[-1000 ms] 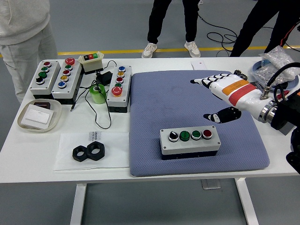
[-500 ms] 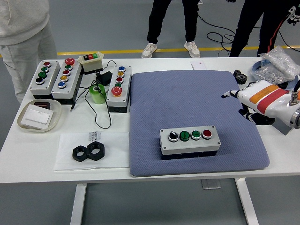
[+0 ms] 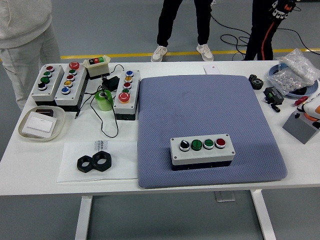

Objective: Pick up the button,place it on the desk,press the button,press the button

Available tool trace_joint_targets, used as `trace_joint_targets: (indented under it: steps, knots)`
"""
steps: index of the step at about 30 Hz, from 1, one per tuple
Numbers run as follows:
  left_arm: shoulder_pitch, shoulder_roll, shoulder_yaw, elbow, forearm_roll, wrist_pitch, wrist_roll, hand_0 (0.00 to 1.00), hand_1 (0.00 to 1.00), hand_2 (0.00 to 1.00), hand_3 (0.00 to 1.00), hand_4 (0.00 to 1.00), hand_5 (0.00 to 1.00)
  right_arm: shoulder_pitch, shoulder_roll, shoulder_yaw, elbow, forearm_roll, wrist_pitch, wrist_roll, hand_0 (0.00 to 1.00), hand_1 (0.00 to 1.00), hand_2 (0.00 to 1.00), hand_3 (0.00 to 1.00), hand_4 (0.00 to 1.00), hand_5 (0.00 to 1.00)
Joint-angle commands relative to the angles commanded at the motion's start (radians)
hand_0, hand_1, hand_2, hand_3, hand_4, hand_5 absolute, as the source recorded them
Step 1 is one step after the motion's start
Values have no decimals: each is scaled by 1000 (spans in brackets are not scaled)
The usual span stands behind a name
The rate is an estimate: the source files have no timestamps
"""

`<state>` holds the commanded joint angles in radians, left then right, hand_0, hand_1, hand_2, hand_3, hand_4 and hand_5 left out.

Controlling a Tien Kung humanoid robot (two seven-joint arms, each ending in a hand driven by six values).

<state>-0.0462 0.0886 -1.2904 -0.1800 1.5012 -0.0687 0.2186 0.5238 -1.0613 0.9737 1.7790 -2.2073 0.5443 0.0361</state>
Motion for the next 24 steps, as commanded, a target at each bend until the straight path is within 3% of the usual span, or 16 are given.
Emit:
trace_joint_targets:
  steps: [6, 24]
  knots:
    - [3, -1, -13, 0, 17, -1, 2, 746, 911, 960, 842, 562, 998, 10, 33, -17, 0, 0, -17, -10, 219, 68, 122, 734, 428, 2]
    - [7, 14, -48, 0, 49, 3, 7, 747, 911, 960, 845, 561, 998, 112, 194, -156, 0, -21, -18, -9, 216, 61, 116, 730, 418, 2]
